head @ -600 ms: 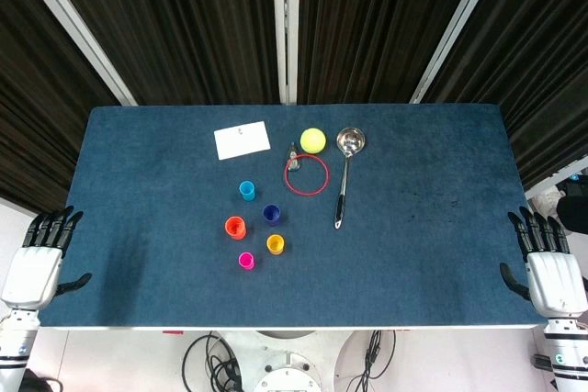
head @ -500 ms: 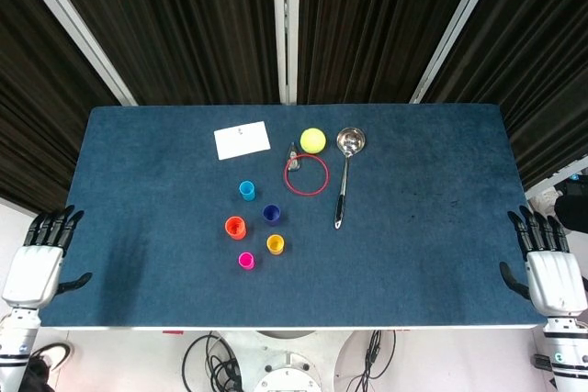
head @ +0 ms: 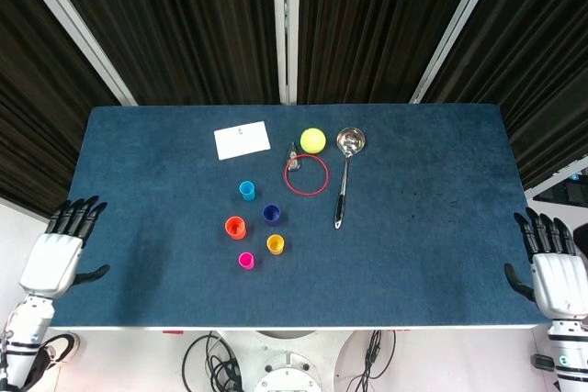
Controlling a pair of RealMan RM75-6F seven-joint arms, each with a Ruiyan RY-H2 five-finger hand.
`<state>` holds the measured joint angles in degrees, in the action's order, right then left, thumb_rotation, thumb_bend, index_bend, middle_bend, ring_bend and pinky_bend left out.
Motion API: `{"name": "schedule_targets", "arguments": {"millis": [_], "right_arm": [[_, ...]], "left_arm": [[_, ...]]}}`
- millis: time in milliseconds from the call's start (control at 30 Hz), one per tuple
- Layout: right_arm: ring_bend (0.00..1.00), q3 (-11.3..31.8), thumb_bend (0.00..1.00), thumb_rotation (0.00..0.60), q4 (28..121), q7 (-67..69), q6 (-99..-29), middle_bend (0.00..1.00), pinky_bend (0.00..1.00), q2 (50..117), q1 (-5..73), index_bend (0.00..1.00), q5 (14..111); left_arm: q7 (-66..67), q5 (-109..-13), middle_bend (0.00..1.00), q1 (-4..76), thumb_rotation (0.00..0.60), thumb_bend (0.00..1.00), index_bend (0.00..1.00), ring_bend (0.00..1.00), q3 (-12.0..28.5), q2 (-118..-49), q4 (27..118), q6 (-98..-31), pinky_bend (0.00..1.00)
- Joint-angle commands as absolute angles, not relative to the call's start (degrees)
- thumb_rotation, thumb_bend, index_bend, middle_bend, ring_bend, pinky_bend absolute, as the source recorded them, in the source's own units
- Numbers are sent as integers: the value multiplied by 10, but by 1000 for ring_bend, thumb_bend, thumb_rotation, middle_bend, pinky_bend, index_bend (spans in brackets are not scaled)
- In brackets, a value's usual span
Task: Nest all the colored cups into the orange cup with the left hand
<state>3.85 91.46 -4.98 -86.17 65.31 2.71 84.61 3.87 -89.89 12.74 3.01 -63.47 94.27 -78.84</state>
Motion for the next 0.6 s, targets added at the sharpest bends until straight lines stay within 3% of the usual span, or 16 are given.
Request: {"name": "schedule_targets", "arguments": {"millis": [33,267,600], "right_arm": [[0,40,286,600,915,-49,-859,0,0,653,28,0,843],[0,39,287,600,911,-45,-854,0,0,658,30,0,843],[0,41,286,600,895,-17,-858,0,0,658,23,0,835]], "left_arm": [[64,-909,5,181,600,0,52,0,55,-603,1002,-735,15],[128,-874,45,298,600,5,61,10,103,-624,1059,-599,60],[198,-739,99,452,600,33,80,78,162,-730,1022,-457,75]]}}
